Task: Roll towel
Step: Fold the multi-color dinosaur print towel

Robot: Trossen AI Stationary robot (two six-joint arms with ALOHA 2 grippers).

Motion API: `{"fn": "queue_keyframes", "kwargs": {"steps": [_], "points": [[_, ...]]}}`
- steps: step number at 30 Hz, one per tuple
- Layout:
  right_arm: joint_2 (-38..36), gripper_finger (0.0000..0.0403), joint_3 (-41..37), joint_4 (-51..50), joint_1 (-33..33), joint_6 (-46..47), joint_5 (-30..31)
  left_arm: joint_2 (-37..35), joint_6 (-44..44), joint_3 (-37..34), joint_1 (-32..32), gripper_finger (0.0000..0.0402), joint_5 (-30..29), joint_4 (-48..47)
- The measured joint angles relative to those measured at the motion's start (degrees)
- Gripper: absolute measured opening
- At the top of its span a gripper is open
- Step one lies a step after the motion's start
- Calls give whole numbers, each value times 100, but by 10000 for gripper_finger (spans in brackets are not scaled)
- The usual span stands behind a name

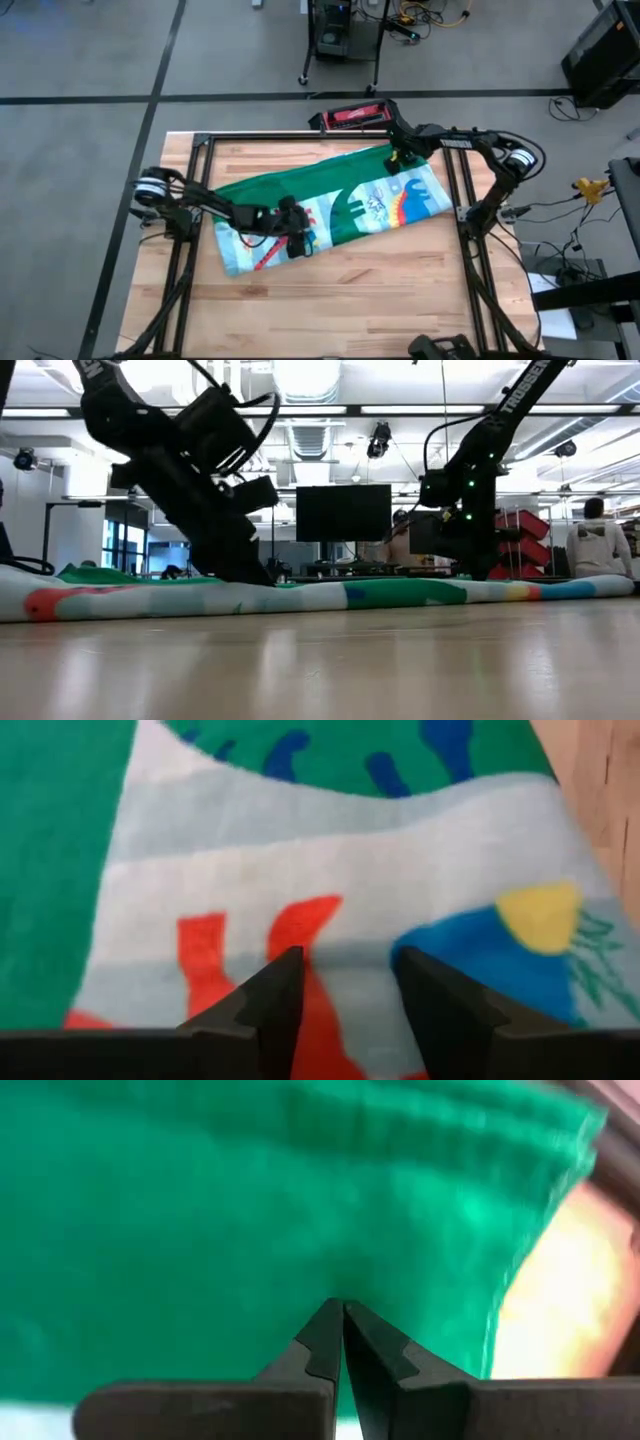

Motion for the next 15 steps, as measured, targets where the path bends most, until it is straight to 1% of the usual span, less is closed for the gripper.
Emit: {"fn": "queue_keyframes", "kwargs": {"steps": [4,6,9,10,12,14,15], "points": [[-288,0,-413,-187,451,287,-10,-315,-362,-406,-319,135,-8,-92],[-466,0,-582,-230,787,489,-113,-658,-315,-596,-490,131,51,-236],[-762,0,-688,-250,1251,693,-337,-1279,33,-730,-594,127,124,-571],[-883,0,-680,-213,1398,734,-303,-1491,189,-734,-596,126,53,-560],[-1084,0,-621,-167,1515,780,-273,-1853,510,-641,-492,123,-294,-416],[-1273,0,-566,-178,1490,777,-243,-2022,792,-528,-315,121,-589,-342],[-1311,0,-515,-156,1453,746,-239,-2047,901,-484,-205,120,-590,-369]]}}
